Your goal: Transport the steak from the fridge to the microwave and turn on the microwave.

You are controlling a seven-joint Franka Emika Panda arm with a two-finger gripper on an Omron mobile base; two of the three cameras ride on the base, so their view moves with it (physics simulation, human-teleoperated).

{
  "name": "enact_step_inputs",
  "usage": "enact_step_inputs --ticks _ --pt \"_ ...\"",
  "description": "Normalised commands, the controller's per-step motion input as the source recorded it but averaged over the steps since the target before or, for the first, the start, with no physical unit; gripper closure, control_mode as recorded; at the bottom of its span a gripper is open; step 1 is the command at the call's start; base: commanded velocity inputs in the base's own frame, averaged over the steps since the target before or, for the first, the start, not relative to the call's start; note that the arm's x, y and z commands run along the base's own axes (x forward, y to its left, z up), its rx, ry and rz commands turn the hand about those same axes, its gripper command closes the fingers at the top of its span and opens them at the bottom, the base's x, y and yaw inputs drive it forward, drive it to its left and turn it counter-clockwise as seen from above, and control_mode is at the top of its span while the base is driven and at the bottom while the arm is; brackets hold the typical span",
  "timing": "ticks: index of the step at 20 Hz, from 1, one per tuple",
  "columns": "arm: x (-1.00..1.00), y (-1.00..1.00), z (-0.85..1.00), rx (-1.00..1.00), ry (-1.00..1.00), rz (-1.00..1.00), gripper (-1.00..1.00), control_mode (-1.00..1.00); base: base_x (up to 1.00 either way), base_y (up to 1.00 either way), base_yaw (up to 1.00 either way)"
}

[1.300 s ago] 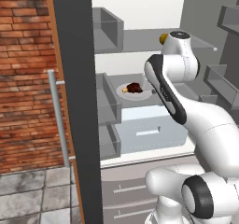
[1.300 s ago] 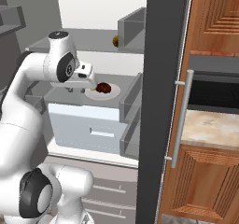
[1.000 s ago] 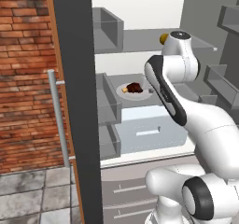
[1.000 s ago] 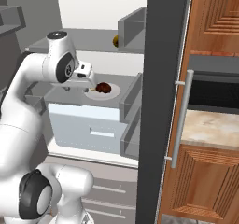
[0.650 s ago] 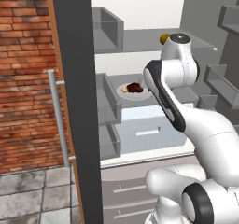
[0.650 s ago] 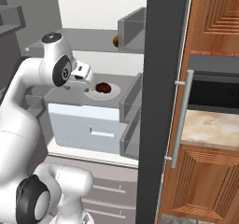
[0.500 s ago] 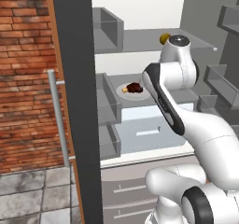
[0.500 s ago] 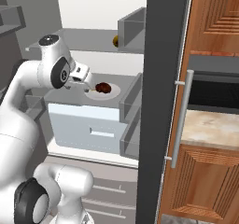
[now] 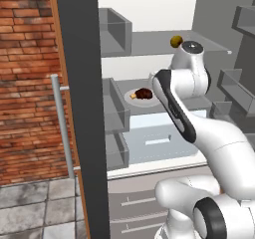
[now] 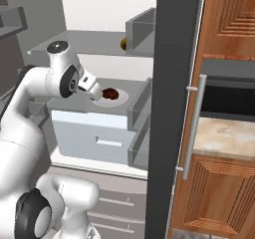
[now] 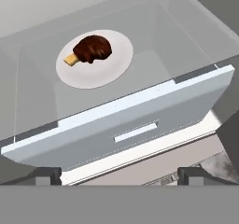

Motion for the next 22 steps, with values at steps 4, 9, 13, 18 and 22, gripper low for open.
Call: enact_step_inputs --ticks 4,9,13,18,22 --pt "0.33 0.00 -0.01 0.17 0.00 -0.08 -1.00 -1.00 0.00 0.00 0.00" --pt "0.28 0.00 -0.17 0.09 0.00 -0.11 -1.00 -1.00 0.00 0.00 0.00" --pt "0.24 0.00 -0.25 0.05 0.00 -0.11 -1.00 -1.00 0.00 0.00 0.00" --pt "0.25 0.00 -0.21 0.08 0.00 -0.09 -1.00 -1.00 0.00 0.00 0.00" --pt "0.26 0.00 -0.27 0.07 0.00 -0.05 -1.00 -1.00 0.00 0.00 0.00"
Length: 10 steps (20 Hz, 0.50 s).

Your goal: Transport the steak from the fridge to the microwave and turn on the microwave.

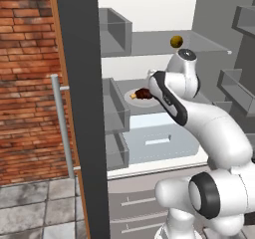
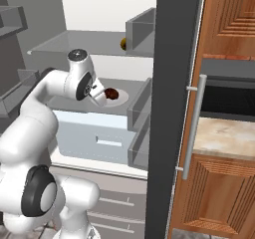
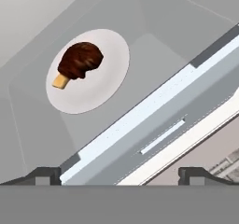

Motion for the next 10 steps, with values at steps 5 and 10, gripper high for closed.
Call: enact_step_inputs --ticks 5,10 --pt "0.28 0.00 -0.27 0.01 0.00 -0.03 -1.00 -1.00 0.00 0.00 0.00" --pt "0.31 0.00 -0.14 0.00 0.00 -0.02 -1.00 -1.00 0.00 0.00 0.00"
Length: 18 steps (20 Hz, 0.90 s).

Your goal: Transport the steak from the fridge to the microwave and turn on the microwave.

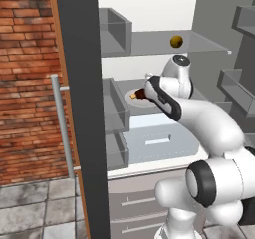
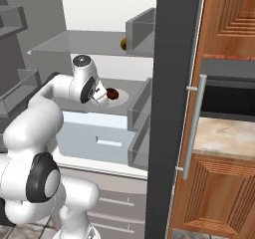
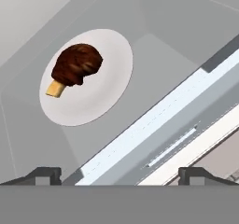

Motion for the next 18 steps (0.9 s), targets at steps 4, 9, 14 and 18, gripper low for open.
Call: enact_step_inputs --ticks 4,9,14,18 --pt "0.32 0.00 -0.03 0.02 0.00 0.00 -1.00 -1.00 0.00 0.00 0.00" --pt "0.32 0.02 -0.01 0.03 0.00 0.00 -1.00 -1.00 0.00 0.00 0.00" --pt "0.31 0.07 -0.12 0.01 0.00 0.00 -1.00 -1.00 0.00 0.00 0.00" --pt "0.33 0.15 -0.23 0.00 0.00 0.00 -1.00 -1.00 0.00 0.00 0.00"
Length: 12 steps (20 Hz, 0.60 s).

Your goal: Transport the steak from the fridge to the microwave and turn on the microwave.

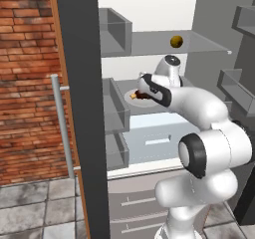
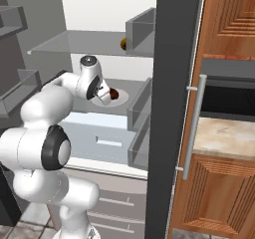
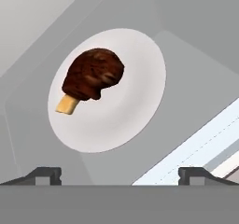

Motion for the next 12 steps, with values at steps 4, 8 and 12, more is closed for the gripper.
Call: enact_step_inputs --ticks 4,8,12 --pt "0.30 0.09 -0.25 0.00 0.00 -0.01 -1.00 -1.00 0.00 0.00 0.00" --pt "0.28 0.01 -0.17 0.00 0.00 -0.03 -1.00 -1.00 0.00 0.00 0.00" --pt "0.34 0.00 -0.09 0.00 0.00 -0.04 -1.00 -1.00 0.00 0.00 0.00"
